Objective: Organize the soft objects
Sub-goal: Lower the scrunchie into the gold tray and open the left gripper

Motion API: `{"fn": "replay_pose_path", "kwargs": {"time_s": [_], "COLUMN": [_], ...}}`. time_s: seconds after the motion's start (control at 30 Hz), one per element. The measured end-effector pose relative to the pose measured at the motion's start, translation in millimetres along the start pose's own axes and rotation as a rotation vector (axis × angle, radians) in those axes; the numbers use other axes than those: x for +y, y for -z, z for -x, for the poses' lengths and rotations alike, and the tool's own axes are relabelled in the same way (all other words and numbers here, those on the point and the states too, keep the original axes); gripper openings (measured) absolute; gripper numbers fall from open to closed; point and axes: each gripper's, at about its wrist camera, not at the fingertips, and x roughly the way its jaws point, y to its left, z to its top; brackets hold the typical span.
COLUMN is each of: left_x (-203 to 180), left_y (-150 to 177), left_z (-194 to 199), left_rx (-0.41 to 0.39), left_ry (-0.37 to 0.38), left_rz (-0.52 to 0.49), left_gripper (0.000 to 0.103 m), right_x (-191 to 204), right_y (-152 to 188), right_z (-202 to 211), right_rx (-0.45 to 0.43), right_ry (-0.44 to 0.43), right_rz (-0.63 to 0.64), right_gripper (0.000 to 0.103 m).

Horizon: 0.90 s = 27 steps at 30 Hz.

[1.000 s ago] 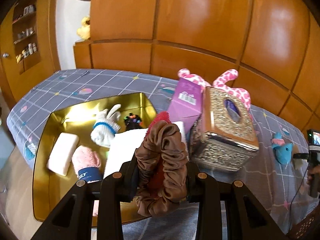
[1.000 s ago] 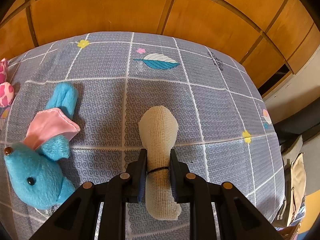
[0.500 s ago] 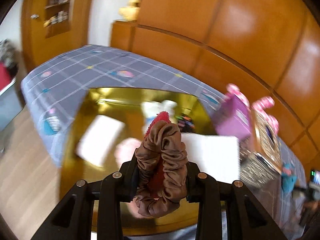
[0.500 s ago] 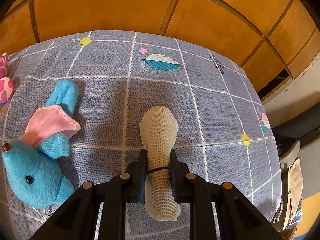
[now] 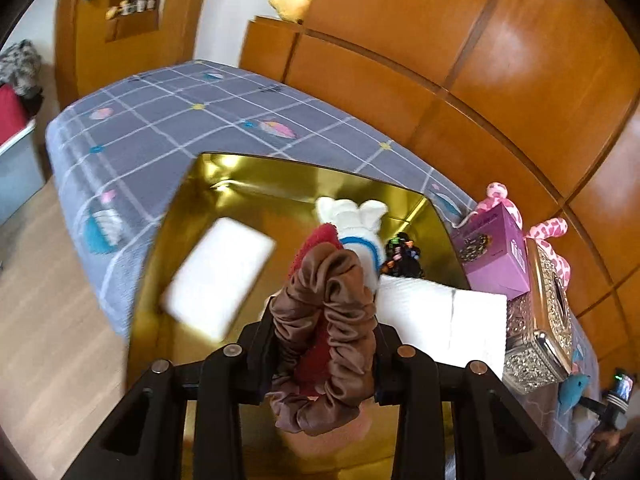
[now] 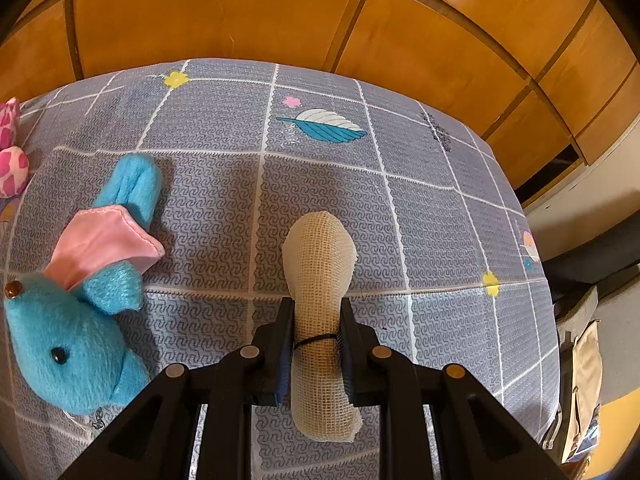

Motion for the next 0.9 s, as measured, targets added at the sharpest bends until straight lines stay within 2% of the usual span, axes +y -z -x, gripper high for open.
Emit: {"fn": "replay_pose_path", "kwargs": {"time_s": [0.1,0.23,0.43,0.6,0.8,0.9], "left_x": [-7,-10,-16,-24,-31,-34], "left_y": [-9,-14,-4,10,20,24], "left_z": [-11,-19,-9,10,30,38], "left_rx": [-0.014,-0.025,-0.051,-0.101,-0.134,-0.148], "left_ry": [-0.021,-0.056,-0.123,-0.166,-0.149,-0.142], "left_rz": [-0.016,-0.031,-0.092,-0.159,-0.193,-0.215], "left_gripper": [0.042,0.057,0.064,0.065,0.065,0.065], "right_x": [0,0,0,0,1,4], "right_y": [-1,-1,-1,-1,-1,-1], "right_z": [0,0,0,0,3,10], "right_rx": [0.0,0.0,0.0,-0.001,-0.007,-0.039], "right_ry": [0.0,0.0,0.002,0.003,-0.01,-0.027], "right_rz": [0.001,0.0,0.003,0.007,0.004,0.015], "right_gripper": [0.019,0.019,0.019,0.019,0.018,0.018]}}
